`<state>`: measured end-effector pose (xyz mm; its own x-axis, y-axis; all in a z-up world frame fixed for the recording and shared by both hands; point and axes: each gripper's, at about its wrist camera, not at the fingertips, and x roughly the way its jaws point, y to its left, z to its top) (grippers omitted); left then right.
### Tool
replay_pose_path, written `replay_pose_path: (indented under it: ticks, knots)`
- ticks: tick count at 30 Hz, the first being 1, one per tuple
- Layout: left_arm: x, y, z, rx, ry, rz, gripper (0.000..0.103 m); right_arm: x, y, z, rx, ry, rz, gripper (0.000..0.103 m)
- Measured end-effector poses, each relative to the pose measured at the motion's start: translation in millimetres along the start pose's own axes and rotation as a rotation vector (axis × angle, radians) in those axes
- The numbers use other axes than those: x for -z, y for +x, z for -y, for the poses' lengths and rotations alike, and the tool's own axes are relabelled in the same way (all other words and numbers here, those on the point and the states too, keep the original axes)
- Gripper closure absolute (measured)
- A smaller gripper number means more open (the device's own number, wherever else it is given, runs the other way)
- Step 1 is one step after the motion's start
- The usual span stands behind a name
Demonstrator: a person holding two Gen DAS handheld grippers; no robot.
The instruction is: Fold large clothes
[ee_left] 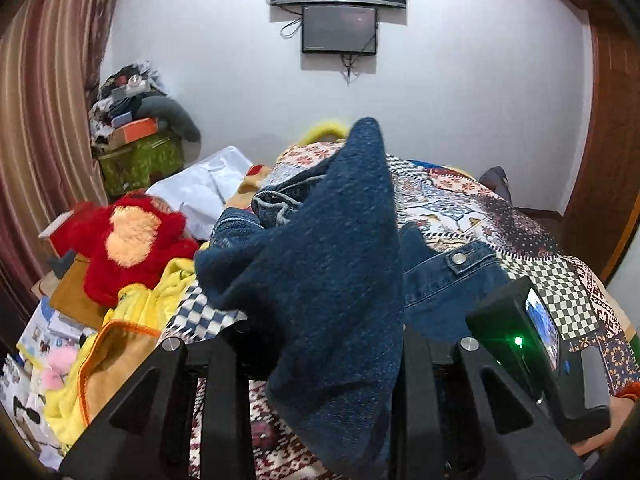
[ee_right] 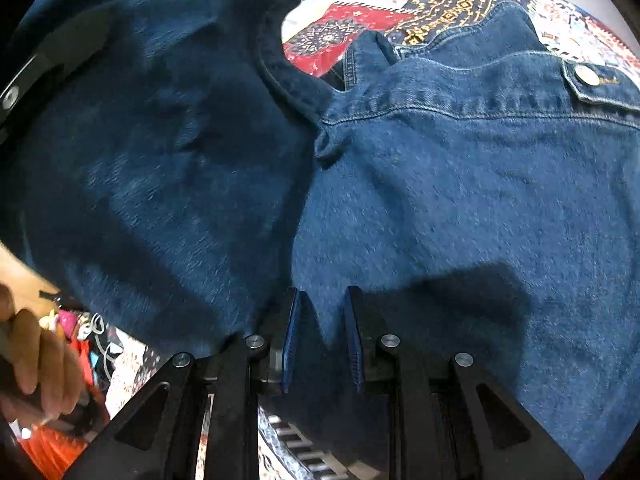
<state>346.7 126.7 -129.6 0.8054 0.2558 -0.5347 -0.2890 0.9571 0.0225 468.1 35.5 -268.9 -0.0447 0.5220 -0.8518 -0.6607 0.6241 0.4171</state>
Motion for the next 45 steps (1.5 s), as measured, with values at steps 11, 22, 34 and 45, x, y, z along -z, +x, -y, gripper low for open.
replay_pose_path:
  ticks: [11,22,34,45]
  knots:
    - [-30.6,-11.3,110.7,0.090,0.230,0.103,0.075,77.7,-113.4,95.9,0.107,0.196,0.169,0.085]
    - [31.2,-11.4,229.5,0.251,0.560,0.034,0.075,178.6,-193.7,143.0,0.304,0.311,0.248,0.085]
    - [90.7,-9.1,255.0,0.303,0.738,-0.181,0.052,225.3,-226.2,146.1,0.321,0.401,0.320,0.085]
    - [58.1,-48.4,184.2,0.411,0.479,-0.201,0.010,186.0,-250.0,98.7,0.324,0.254,0.396,0.085]
